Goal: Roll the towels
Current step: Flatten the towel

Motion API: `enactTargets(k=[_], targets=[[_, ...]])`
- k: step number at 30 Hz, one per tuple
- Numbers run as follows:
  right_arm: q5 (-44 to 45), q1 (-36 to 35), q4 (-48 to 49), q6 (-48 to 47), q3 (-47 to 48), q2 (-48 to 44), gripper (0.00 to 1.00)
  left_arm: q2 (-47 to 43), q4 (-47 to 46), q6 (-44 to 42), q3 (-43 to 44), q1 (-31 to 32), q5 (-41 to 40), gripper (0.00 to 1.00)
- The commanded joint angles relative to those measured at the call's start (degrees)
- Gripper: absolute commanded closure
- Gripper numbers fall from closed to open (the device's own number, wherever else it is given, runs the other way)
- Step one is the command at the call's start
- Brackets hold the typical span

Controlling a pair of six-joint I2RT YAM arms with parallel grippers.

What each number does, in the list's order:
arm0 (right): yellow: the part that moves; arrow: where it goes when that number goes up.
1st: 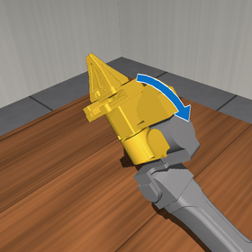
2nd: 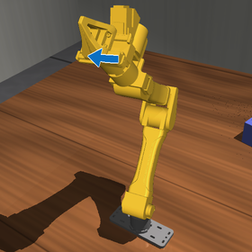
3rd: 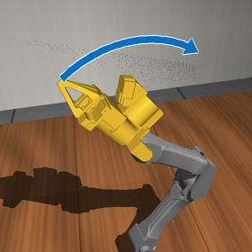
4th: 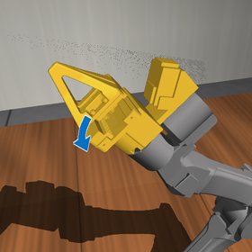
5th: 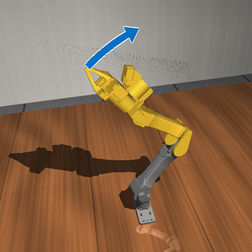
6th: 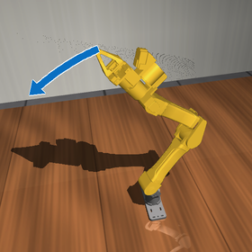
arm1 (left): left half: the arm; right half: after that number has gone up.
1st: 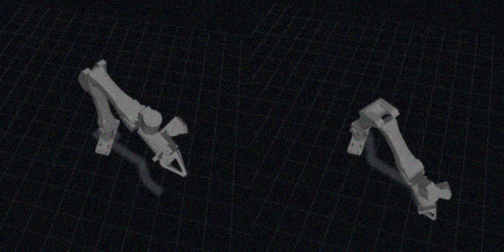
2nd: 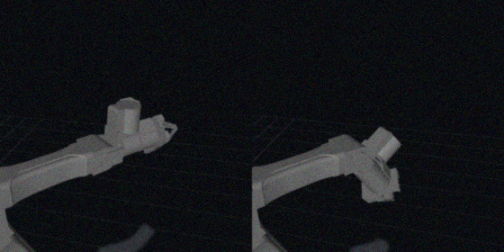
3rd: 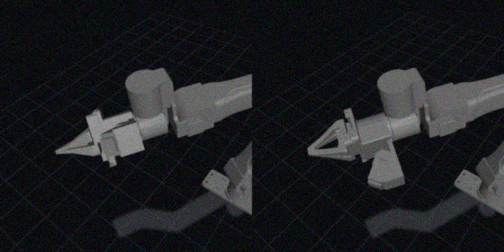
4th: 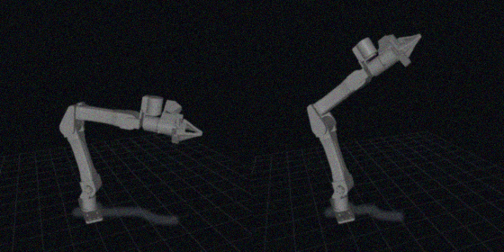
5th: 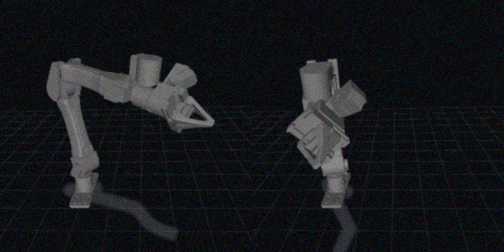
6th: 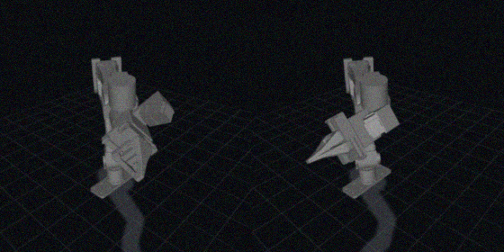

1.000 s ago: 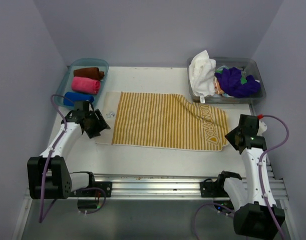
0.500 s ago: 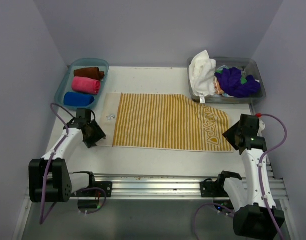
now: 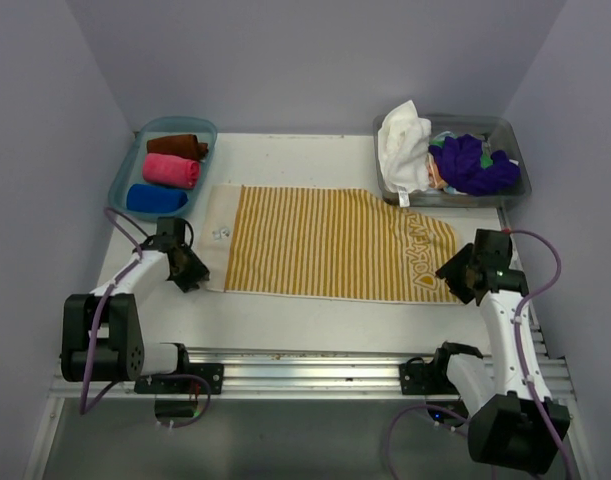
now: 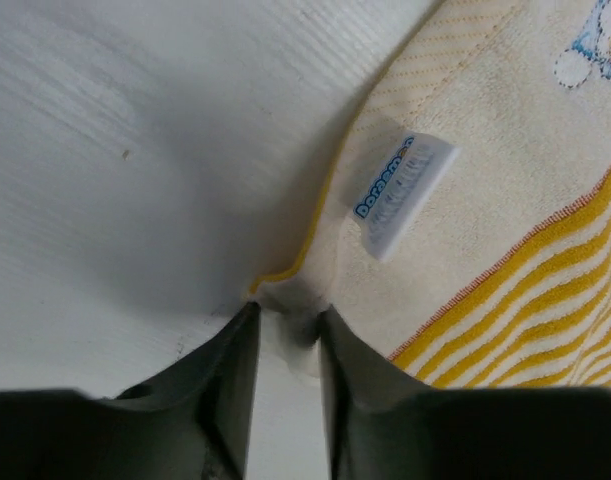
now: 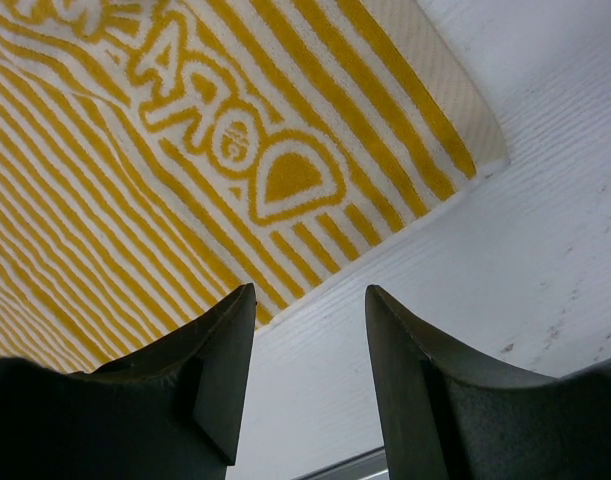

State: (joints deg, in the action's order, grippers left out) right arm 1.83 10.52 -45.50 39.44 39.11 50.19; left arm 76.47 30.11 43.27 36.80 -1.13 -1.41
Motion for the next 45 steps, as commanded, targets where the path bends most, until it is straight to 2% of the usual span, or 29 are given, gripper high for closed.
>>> enactTargets(k=[1,3,4,10,19,25,37,45], targets=[[-1.6,0.1,0.1,0.3,-1.1,-1.5,0.48,1.9,-3.9,1.4,-1.8,-0.1,-1.0,0.72],[-1.6,0.1,-0.1,0.4,-1.8,-2.1,0.47,1.6,-3.7,0.9,-0.9,-0.1,-1.1,0.88],[-1.6,0.1,-0.3,0.6,-2.3,-2.5,0.47,1.7,-3.7,0.6,-0.5,-0.1,-1.0,1.0],[-3.1,0.1,-0.1,3.0,-6.8,-2.6,0.47,-0.7,-1.3,-0.6,2.6,-0.1,-0.1,1.0],[-2.1,0.1,3.7,6.2,-12.4,-1.9,0.38,-5.4,4.7,-1.7,8.5,-0.4,-3.2,1.0],[-1.6,0.2,7.3,9.0,-13.5,0.1,0.39,-5.4,5.6,-1.5,11.0,-1.6,-2.9,1.0],[4.4,0.2,15.8,14.9,-16.5,5.6,0.49,-4.8,5.5,-2.0,11.5,-1.8,-1.8,1.0],[9.2,0.2,15.3,17.9,-15.4,9.2,0.59,-5.2,6.0,-2.3,11.6,-2.7,-1.9,1.0]])
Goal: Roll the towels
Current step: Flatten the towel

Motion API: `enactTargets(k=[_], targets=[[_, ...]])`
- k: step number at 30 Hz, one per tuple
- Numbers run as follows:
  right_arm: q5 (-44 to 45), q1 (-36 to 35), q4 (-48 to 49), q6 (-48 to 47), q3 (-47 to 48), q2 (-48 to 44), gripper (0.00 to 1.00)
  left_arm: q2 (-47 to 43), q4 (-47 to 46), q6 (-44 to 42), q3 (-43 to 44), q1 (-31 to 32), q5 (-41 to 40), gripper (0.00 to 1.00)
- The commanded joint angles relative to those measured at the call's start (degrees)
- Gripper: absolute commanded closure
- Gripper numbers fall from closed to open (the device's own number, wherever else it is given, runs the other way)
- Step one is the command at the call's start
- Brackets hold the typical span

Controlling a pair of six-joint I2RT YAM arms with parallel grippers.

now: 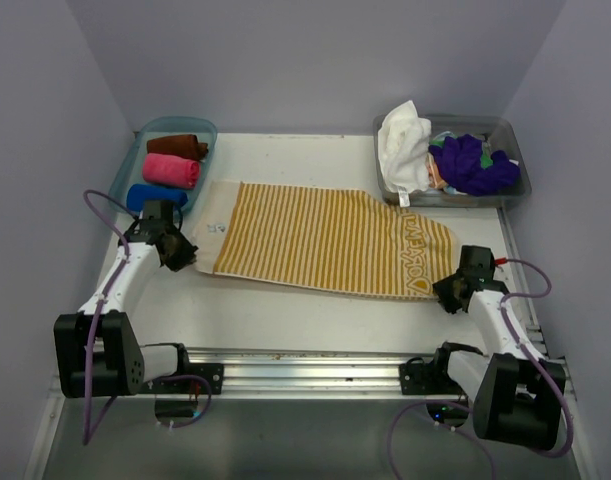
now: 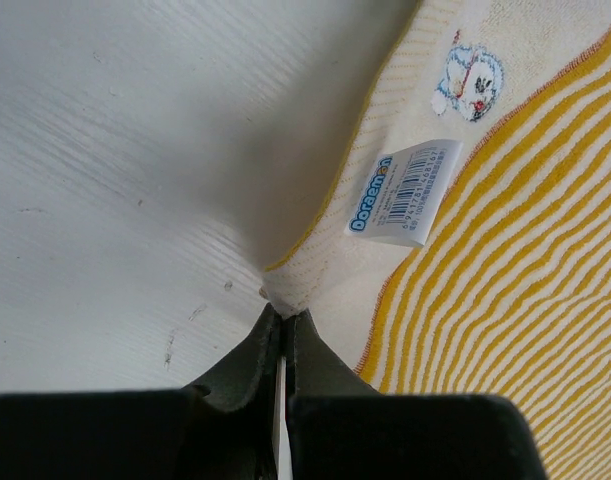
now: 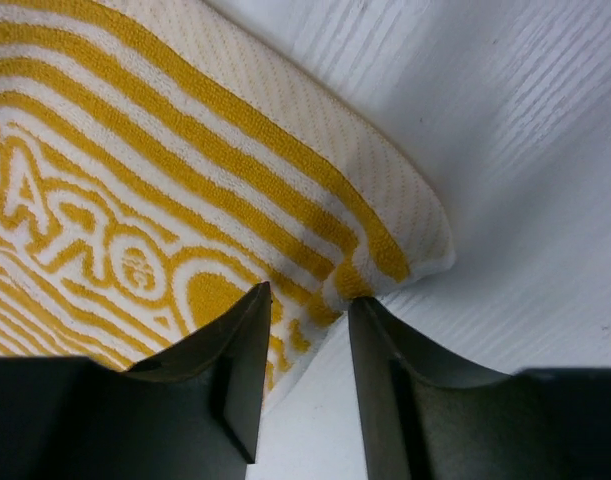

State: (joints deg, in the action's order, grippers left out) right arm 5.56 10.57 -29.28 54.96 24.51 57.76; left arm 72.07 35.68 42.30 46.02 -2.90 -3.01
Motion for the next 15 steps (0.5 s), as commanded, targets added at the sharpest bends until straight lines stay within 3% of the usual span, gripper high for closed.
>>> enactTargets(k=[1,4,8,12,15], targets=[[5.6,0.2,-0.9,2.9,-1.5,1.5,0.67,-1.0,0.4,-1.3,2.4,-1.0,-0.2,1.0],[6.6,0.2,-0.7,3.4,-2.0,0.1,0.76,-0.8,0.3,-1.5,2.3,-1.1,0.0,1.0],[7.0,0.2,-2.2,3.0,-0.7,-1.3,0.76,-0.5,0.1,-1.6,2.3,-1.1,0.1,1.0],[8.1,0.2,-4.1,1.7,1.1,-3.3,1.0,-0.5,0.2,-1.7,2.7,-1.1,0.6,1.0],[8.3,0.2,-7.7,-0.5,6.1,-5.9,1.0,-0.6,0.6,-2.7,4.2,-1.1,1.4,1.0]])
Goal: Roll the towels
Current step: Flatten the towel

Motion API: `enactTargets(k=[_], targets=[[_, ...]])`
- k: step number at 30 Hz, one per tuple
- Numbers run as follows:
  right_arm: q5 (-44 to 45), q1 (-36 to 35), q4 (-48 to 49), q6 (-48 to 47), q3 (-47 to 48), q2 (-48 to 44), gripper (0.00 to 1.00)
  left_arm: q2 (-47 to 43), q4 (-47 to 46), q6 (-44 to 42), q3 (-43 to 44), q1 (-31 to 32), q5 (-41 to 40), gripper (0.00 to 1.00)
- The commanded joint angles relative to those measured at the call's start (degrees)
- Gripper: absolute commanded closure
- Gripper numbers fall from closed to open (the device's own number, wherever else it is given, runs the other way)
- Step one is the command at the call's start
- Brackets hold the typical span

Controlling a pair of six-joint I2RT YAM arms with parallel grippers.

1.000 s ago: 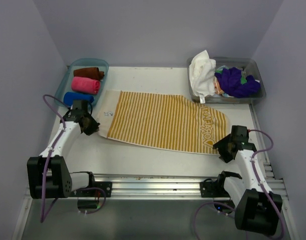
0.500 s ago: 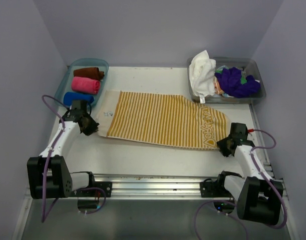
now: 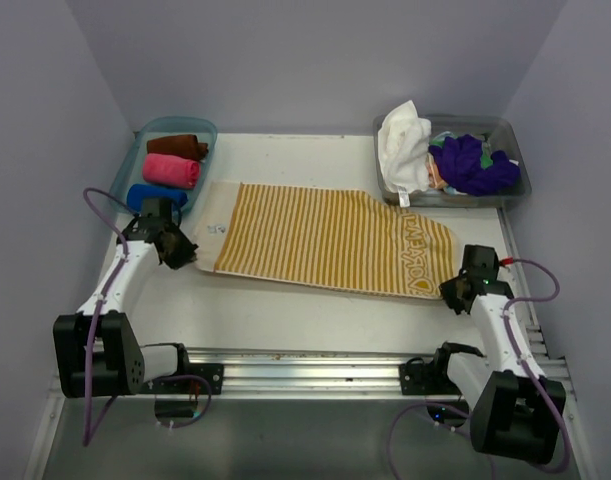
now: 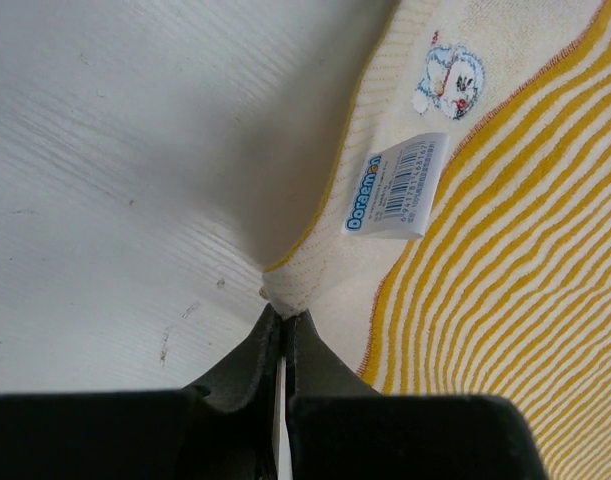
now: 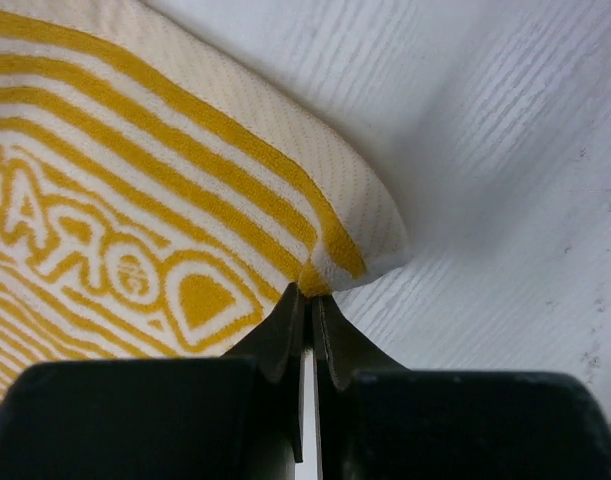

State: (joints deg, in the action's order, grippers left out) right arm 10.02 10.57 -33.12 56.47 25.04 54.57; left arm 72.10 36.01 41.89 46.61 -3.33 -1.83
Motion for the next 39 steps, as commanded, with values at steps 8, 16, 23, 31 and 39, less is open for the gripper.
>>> enactTargets(k=[8,16,23,31,39], targets=[[8.2,0.2,-13.3,-11.3,33.8,-8.8,1.0,-2.7,6.4,-7.1,23.6,-0.7,3.4,1.0],[10.9,0.2,-18.6,-20.8,56.3,-8.5,1.0,-3.5,12.9,-8.9,47.3,-0.6,4.2,1.0],[13.9,-0.4,-22.1,-26.6,73.4,-9.4,1.0,-7.9,12.5,-9.0,59.0,-0.6,3.2,1.0],[17.8,-2.3,-25.1,-28.3,83.7,-13.2,1.0,-13.4,12.9,-10.3,66.0,-0.6,-0.2,1.0],[20.4,-5.7,-24.3,-29.3,81.1,-16.0,1.0,-16.8,13.1,-10.6,64.7,-0.5,-2.1,1.0]])
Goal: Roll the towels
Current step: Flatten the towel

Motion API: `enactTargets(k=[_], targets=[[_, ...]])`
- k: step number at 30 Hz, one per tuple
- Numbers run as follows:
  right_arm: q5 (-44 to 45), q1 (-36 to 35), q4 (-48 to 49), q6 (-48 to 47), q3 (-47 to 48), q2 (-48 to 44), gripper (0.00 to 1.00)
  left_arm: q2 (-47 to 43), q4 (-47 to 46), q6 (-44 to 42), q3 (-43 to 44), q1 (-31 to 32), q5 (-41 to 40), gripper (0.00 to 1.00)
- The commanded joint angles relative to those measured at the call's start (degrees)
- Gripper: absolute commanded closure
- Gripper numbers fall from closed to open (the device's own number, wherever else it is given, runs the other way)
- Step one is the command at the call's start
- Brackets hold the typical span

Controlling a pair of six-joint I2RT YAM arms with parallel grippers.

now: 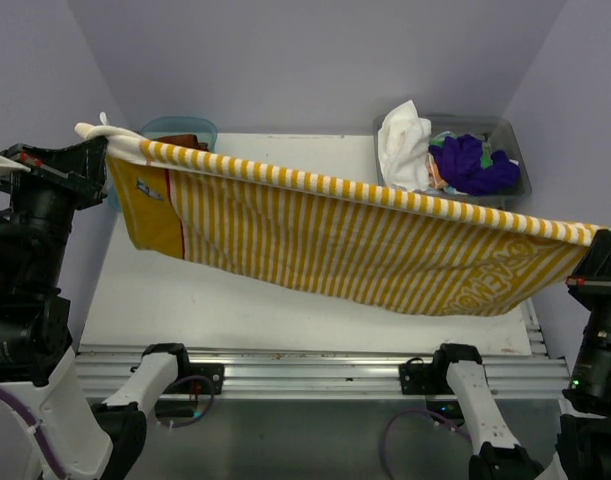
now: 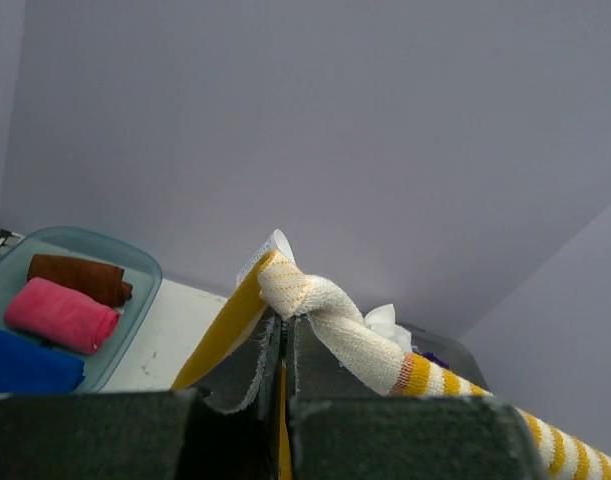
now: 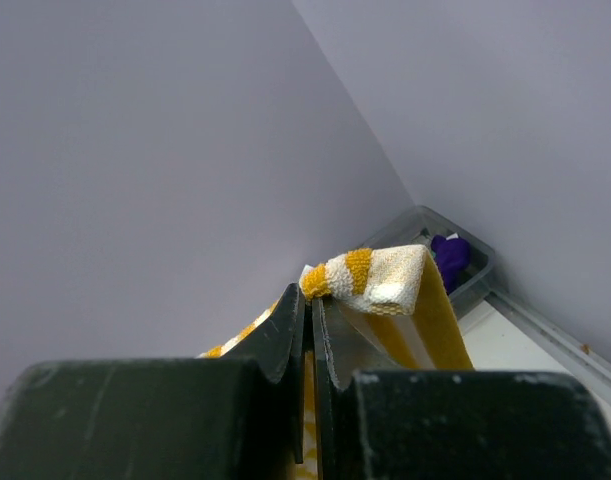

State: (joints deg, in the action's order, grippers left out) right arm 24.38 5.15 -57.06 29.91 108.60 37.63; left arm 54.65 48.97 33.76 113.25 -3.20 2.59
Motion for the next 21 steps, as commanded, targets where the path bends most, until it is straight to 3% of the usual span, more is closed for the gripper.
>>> enactTargets(k=[1,8,13,18,21], targets=[[5.8,-0.3,0.2,-2.8,-5.6,1.0,1.0,0.5,-0.1,-2.5,-3.3,-0.7,-6.8,1.0],[3.5,-0.3,7.0,-1.8,-25.6,3.9,1.0,1.5,-5.1,-2.2,-20.3,-0.7,-5.7,1.0],[1.5,-0.3,19.5,-0.2,-43.7,11.0,1.0,5.0,-13.1,-0.3,-37.6,-0.8,-6.2,1.0],[0.4,-0.2,32.0,2.8,-52.1,22.8,1.0,14.9,-23.2,1.6,-49.1,-0.8,-3.1,1.0],[1.3,-0.2,35.9,3.5,-52.4,32.0,1.0,25.7,-24.4,2.5,-48.7,-0.8,-3.3,1.0]])
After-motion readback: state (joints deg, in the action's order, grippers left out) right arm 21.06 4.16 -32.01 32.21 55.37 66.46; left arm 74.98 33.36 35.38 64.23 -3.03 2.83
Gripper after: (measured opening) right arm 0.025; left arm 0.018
